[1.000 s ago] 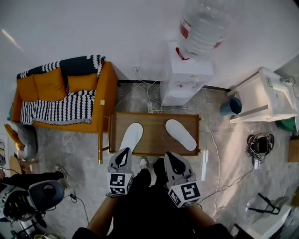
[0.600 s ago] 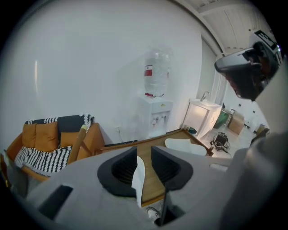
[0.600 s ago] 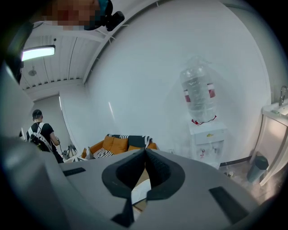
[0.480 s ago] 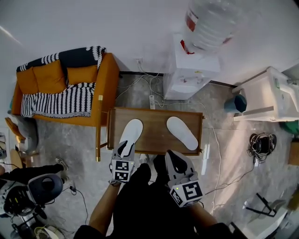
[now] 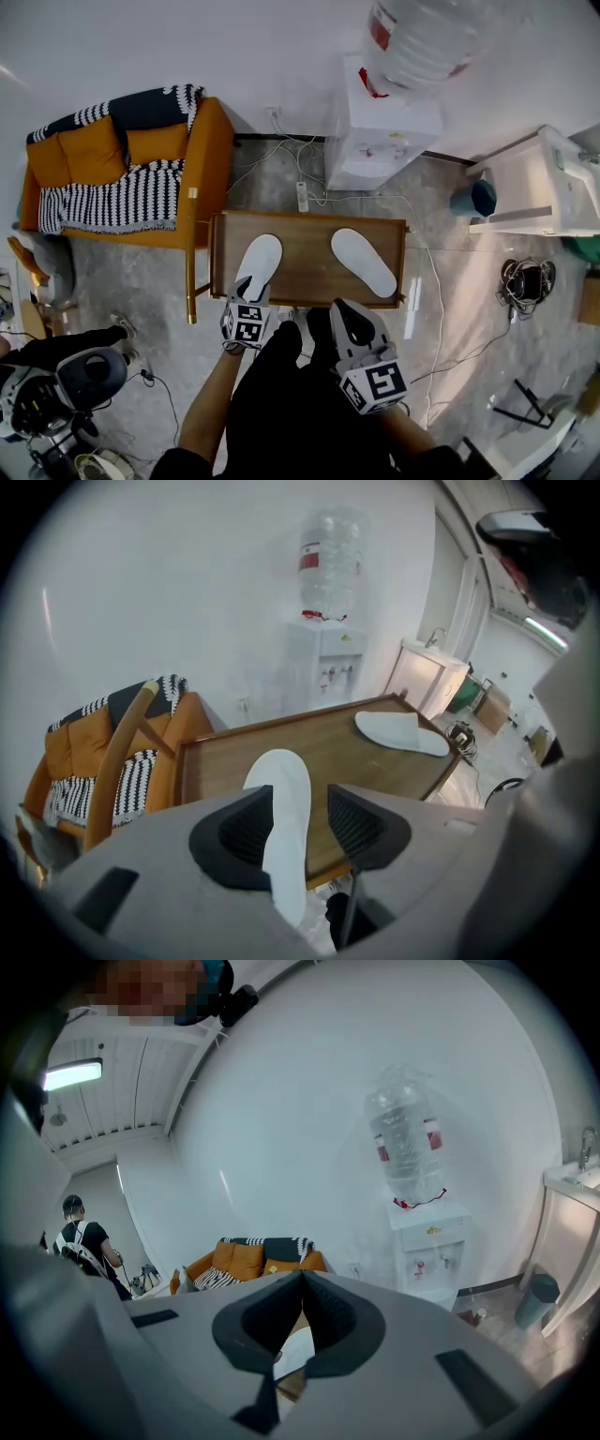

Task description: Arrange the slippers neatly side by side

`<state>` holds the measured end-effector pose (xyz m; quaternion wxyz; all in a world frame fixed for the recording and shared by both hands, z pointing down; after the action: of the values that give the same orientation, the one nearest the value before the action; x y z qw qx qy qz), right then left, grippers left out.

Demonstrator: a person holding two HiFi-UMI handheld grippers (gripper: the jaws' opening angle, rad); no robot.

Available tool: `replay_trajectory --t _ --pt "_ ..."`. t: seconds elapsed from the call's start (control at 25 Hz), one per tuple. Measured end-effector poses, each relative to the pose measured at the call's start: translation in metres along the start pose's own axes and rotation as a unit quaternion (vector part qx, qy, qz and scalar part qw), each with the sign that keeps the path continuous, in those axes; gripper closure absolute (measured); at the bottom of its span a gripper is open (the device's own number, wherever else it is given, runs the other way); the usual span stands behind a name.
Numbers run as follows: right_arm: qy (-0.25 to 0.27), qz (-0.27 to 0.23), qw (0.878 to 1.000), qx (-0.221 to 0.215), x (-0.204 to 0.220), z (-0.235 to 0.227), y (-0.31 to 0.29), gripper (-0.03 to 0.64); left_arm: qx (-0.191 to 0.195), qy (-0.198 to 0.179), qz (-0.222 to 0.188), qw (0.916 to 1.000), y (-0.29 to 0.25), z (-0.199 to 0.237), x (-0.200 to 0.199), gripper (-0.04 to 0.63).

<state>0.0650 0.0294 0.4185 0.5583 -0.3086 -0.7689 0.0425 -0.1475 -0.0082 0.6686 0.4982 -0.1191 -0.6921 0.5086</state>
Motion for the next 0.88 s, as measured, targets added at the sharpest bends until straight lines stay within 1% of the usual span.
replay_trajectory --t 0.2,0.44,0.6,0.72,0.84,0.88 --pt "-0.005 0.005 1.000 0.002 0.003 -0.007 -0.001 0.604 -0.005 0.005 0.024 0.9997 -0.024 0.006 0.011 0.402" --pt "-0.014 0.010 1.000 0.006 0.005 -0.015 -0.001 0.604 -0.009 -0.002 0.055 0.9985 -0.042 0.010 0.021 0.402" --pt "-0.020 0.013 1.000 0.009 0.007 -0.019 -0.001 0.604 -0.011 -0.014 0.074 0.9971 -0.052 0.012 0.026 0.402" --pt "-0.026 0.014 1.000 0.010 0.008 -0.025 -0.001 0.604 -0.014 -0.012 0.093 0.9955 -0.062 0.014 0.030 0.407" --pt "-0.029 0.014 0.999 0.011 0.009 -0.029 -0.003 0.604 -0.018 -0.008 0.097 0.9951 -0.067 0.014 0.031 0.448" --pt "-0.030 0.014 0.999 0.012 0.009 -0.030 -0.003 0.604 -0.018 -0.007 0.097 0.9951 -0.068 0.014 0.032 0.471"
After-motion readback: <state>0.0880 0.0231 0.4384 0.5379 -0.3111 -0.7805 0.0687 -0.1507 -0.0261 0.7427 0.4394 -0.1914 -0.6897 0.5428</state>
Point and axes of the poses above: the fingertips, and each gripper's own axes: y backward along the fingers, z to its left, x out of its underside, the point moved 6 cm from there along y, backward along the fingers, and after that the axes turned 5 degrees about -y, right-handed, at the moved point
